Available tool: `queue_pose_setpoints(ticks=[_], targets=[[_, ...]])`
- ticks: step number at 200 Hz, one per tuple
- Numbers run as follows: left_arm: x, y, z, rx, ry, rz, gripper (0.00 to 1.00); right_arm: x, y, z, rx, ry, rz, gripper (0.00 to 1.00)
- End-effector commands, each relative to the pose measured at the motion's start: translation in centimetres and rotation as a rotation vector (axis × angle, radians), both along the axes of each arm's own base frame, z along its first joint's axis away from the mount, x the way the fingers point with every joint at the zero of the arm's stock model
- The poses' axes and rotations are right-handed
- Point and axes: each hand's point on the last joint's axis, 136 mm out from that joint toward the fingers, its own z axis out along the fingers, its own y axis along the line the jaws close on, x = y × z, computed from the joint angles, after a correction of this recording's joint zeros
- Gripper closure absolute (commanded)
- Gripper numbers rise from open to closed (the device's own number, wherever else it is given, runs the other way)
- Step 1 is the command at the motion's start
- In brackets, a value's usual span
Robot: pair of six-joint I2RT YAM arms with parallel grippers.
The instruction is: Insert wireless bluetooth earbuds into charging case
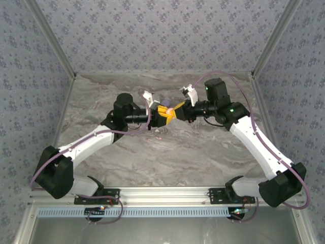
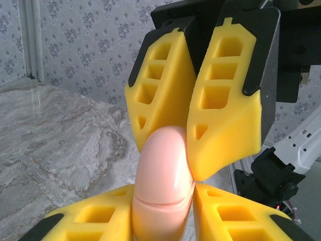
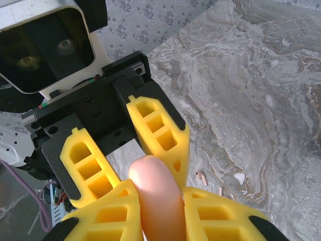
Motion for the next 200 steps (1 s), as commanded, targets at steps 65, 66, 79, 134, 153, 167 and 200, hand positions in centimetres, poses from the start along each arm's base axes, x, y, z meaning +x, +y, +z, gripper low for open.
queue_pose_setpoints(ticks=[65,66,79,134,153,167,200], targets=[[0.3,0.0,0.9,-0.027,-0.027,-0.012,0.67,-1.3,0.0,1.5,0.054,-0.004,0.039,0.87],[0.2,0.0,0.8,-0.027,-0.026,-0.014,0.67,-1.3,0.1,1.4,0.053,-0.002,0.04,0.87],[0.1,0.0,0.9,-0.03,-0.03,-0.018,0.67,-1.3,0.1,1.4,0.054,0.001,0.044,0.87],[-0.8,-0.3,1.3,-0.04,-0.054,-0.061,0.67,-1.4,0.3,1.0,0.057,0.018,0.062,0.87],[-0.9,-0.3,1.2,-0.036,-0.053,-0.068,0.68,-1.4,0.4,1.0,0.056,0.017,0.062,0.87],[-1.0,-0.3,1.2,-0.036,-0.051,-0.072,0.7,-1.3,0.4,1.1,0.057,0.015,0.06,0.87],[-1.5,-0.4,1.3,-0.038,-0.059,-0.101,0.79,-1.4,0.5,1.0,0.057,0.021,0.066,0.87]])
